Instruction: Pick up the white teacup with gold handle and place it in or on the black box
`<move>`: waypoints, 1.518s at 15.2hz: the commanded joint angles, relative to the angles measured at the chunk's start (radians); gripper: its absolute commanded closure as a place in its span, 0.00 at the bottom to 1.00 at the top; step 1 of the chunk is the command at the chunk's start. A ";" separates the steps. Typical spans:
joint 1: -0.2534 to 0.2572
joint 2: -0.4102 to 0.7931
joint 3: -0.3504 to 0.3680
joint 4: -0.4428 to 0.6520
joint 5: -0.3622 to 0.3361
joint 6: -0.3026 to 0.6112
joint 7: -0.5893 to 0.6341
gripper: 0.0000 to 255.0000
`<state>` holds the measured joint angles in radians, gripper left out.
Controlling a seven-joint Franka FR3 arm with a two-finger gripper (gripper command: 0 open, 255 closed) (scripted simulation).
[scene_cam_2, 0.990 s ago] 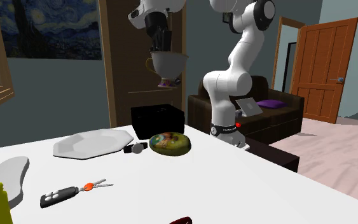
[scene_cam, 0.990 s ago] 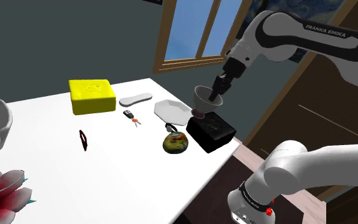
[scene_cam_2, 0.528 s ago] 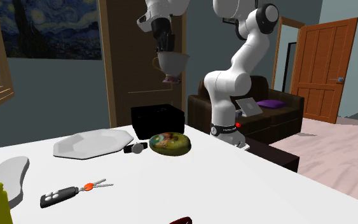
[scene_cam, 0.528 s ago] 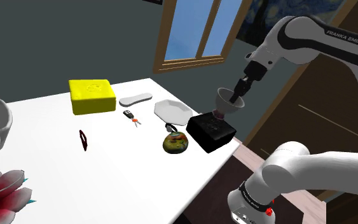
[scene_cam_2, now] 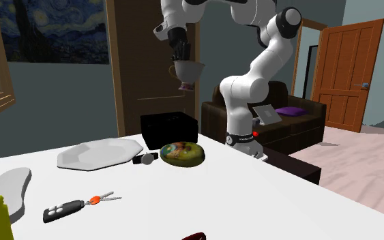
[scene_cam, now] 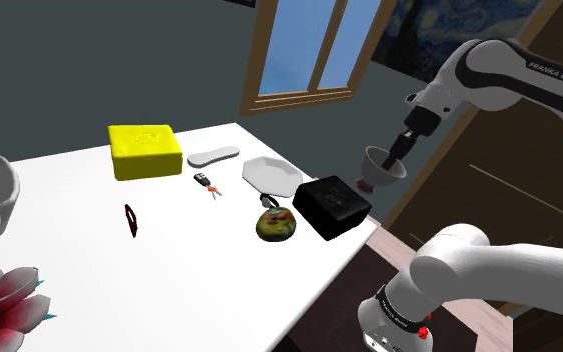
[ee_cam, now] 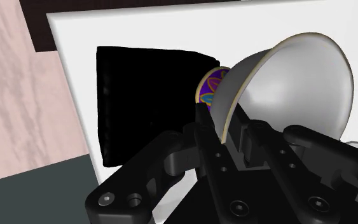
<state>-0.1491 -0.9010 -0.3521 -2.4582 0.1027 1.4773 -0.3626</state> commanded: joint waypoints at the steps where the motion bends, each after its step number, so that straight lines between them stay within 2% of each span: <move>1: -0.003 -0.005 -0.003 -0.029 -0.004 0.022 -0.006 1.00; 15: -0.028 -0.019 -0.037 -0.220 -0.038 0.190 -0.057 1.00; 23: -0.028 -0.019 -0.037 -0.220 -0.038 0.190 -0.057 1.00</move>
<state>-0.1771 -0.9198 -0.3892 -2.6781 0.0644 1.6674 -0.4200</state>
